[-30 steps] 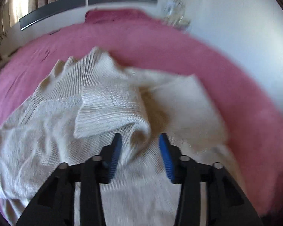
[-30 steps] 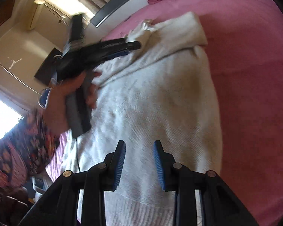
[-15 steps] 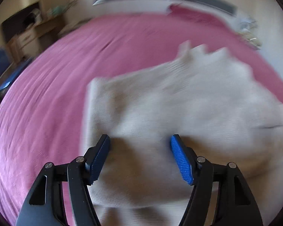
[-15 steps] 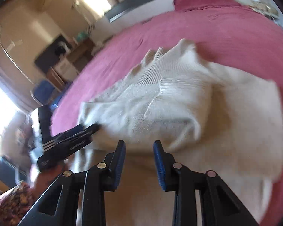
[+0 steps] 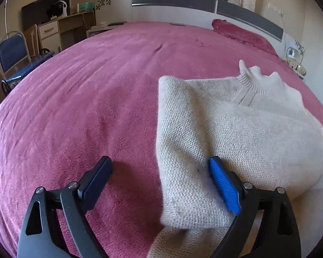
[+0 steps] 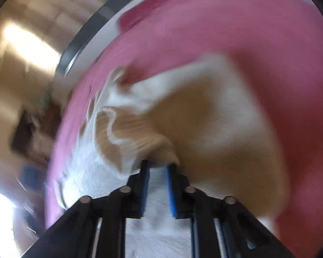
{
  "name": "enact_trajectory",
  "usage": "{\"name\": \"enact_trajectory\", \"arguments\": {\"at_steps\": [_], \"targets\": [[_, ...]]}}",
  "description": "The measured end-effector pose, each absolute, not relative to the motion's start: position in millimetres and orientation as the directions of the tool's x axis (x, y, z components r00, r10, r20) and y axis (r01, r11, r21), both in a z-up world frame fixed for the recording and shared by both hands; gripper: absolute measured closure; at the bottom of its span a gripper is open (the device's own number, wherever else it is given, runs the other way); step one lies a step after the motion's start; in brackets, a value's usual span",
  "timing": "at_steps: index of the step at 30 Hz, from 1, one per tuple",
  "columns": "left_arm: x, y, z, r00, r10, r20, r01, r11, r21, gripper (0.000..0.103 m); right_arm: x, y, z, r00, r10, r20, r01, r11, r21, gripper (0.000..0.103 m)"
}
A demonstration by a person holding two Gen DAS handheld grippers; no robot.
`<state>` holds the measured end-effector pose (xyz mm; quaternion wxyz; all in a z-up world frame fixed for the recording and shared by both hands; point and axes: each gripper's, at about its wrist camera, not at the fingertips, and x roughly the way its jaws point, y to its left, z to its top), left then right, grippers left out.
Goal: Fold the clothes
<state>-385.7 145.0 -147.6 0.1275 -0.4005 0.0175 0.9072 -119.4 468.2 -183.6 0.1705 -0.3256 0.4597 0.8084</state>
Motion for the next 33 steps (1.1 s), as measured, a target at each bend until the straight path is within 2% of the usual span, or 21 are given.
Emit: {"name": "enact_trajectory", "arguments": {"at_steps": [2, 4, 6, 9, 10, 13, 17, 18, 20, 22, 24, 27, 28, 31, 32, 33], "targets": [[-386, 144, -149, -0.648, 0.224, -0.728, -0.246, -0.966, -0.079, 0.010, -95, 476, -176, -0.703, 0.057, -0.709, -0.624, -0.529, 0.576, 0.088], [-387, 144, -152, -0.651, 0.219, -0.727, -0.244, -0.967, -0.072, 0.010, -84, 473, -155, -0.686, 0.150, -0.712, -0.641, -0.589, 0.492, 0.080], [-388, 144, -153, -0.654, 0.215, -0.725, -0.242, -0.968, -0.069, 0.010, -85, 460, -131, -0.741, 0.172, -0.650, -0.574, -0.664, 0.479, 0.080], [-388, 143, -152, -0.655, 0.216, -0.724, -0.241, -0.968, -0.071, 0.010, -127, 427, -112, -0.814, -0.002, -0.581, -0.361, -0.782, 0.509, 0.078], [-387, 142, -153, -0.656, 0.215, -0.724, -0.241, -0.968, -0.070, 0.010, -147, 413, -111, -0.808, -0.062, -0.586, -0.302, -0.811, 0.501, 0.078], [-386, 141, -155, -0.657, 0.216, -0.722, -0.243, -0.968, -0.069, 0.010, -203, 387, -124, -0.742, -0.124, -0.659, -0.243, -0.866, 0.437, 0.078], [-387, 142, -157, -0.658, 0.214, -0.722, -0.242, -0.968, -0.066, 0.009, -236, 383, -160, -0.613, -0.098, -0.784, -0.274, -0.905, 0.326, 0.078], [-388, 143, -157, -0.658, 0.214, -0.722, -0.242, -0.968, -0.066, 0.008, -233, 387, -162, -0.636, -0.111, -0.764, -0.255, -0.904, 0.343, 0.080], [-389, 143, -158, -0.656, 0.217, -0.723, -0.243, -0.967, -0.070, 0.008, -220, 397, -161, -0.658, -0.044, -0.752, -0.267, -0.920, 0.287, 0.081], [-389, 143, -158, -0.655, 0.219, -0.723, -0.245, -0.967, -0.071, 0.007, -199, 411, -159, -0.654, 0.077, -0.752, -0.322, -0.929, 0.185, 0.089], [-390, 143, -158, -0.655, 0.221, -0.723, -0.246, -0.966, -0.072, 0.007, -182, 429, -159, -0.635, 0.181, -0.751, -0.403, -0.907, 0.121, 0.090], [-391, 143, -159, -0.654, 0.221, -0.723, -0.247, -0.966, -0.072, 0.007, -154, 452, -149, -0.633, 0.244, -0.735, -0.533, -0.826, 0.185, 0.083], [-392, 143, -159, -0.654, 0.220, -0.723, -0.247, -0.966, -0.070, 0.007, -147, 450, -144, -0.649, 0.255, -0.717, -0.534, -0.824, 0.189, 0.073], [-392, 144, -159, -0.655, 0.218, -0.724, -0.247, -0.967, -0.068, 0.007, -126, 444, -126, -0.695, 0.288, -0.659, -0.533, -0.821, 0.204, 0.072], [-393, 144, -159, -0.654, 0.218, -0.724, -0.247, -0.967, -0.068, 0.007, -128, 434, -124, -0.728, 0.231, -0.645, -0.468, -0.855, 0.222, 0.072], [-393, 144, -160, -0.654, 0.218, -0.724, -0.247, -0.967, -0.068, 0.007, -135, 421, -127, -0.723, 0.199, -0.662, -0.411, -0.894, 0.180, 0.072]]}}
